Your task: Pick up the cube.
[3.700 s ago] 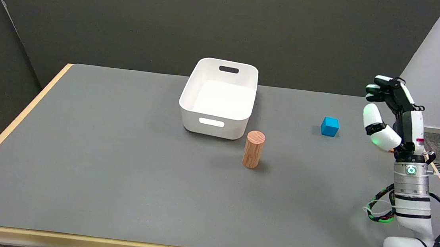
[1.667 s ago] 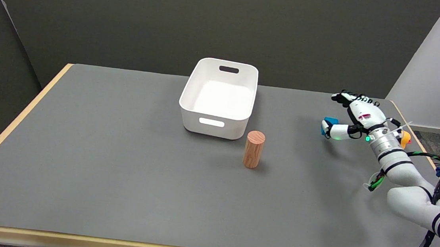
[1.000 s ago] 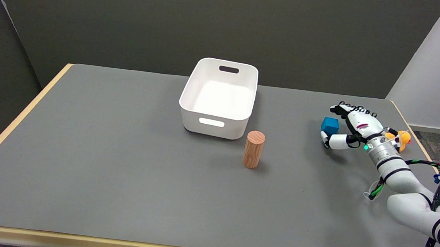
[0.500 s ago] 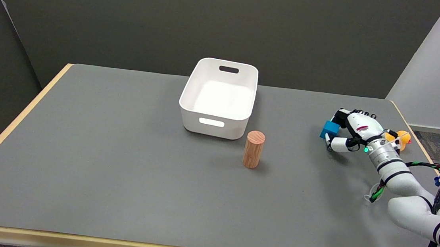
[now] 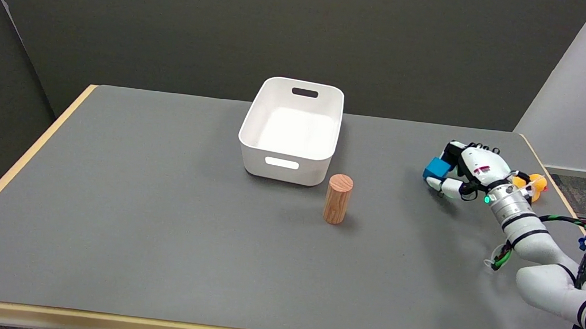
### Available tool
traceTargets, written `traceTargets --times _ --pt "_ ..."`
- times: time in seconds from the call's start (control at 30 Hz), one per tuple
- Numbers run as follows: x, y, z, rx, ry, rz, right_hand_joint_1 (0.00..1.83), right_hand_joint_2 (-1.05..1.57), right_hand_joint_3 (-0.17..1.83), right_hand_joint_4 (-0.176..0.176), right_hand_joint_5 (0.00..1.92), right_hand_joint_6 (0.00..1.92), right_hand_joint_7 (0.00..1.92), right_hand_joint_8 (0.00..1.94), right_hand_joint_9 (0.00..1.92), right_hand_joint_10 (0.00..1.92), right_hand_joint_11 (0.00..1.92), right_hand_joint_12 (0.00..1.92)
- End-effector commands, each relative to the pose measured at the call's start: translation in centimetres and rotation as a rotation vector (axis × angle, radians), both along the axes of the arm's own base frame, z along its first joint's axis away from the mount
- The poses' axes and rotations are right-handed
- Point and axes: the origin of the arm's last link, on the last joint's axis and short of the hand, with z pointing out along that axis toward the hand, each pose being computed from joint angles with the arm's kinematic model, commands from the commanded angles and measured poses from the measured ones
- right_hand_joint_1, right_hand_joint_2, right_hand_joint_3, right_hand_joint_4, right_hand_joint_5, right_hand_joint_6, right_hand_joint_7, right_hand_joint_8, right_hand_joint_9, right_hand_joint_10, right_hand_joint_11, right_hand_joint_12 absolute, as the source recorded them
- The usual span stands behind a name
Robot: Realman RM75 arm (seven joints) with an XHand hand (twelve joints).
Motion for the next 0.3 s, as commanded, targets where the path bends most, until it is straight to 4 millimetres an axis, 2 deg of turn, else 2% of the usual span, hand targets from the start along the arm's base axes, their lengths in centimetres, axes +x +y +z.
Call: traceTargets --times 0.03,0.13,0.2,0.3 --pt "10.3 -2.7 -7.2 0.256 0.053 0.439 1.16 1.15 0.31 -0.128 0.60 1.45 0.78 1.60 0.77 1.69 0.42 1.79" --pt "12.8 -4.2 -11.2 0.373 0.094 0.515 1.17 1.14 0.32 -0.144 0.59 1.44 0.78 1.62 0.75 1.72 0.42 1.81" --pt "13.6 -5.2 -13.4 0.424 0.101 0.548 1.16 1.16 0.29 -0.146 0.58 1.45 0.76 1.64 0.77 1.74 0.40 1.80" --pt "14.1 -7.0 -16.8 0.486 0.087 0.575 1.16 1.20 0.25 -0.160 0.56 1.45 0.74 1.69 0.74 1.89 0.39 1.86"
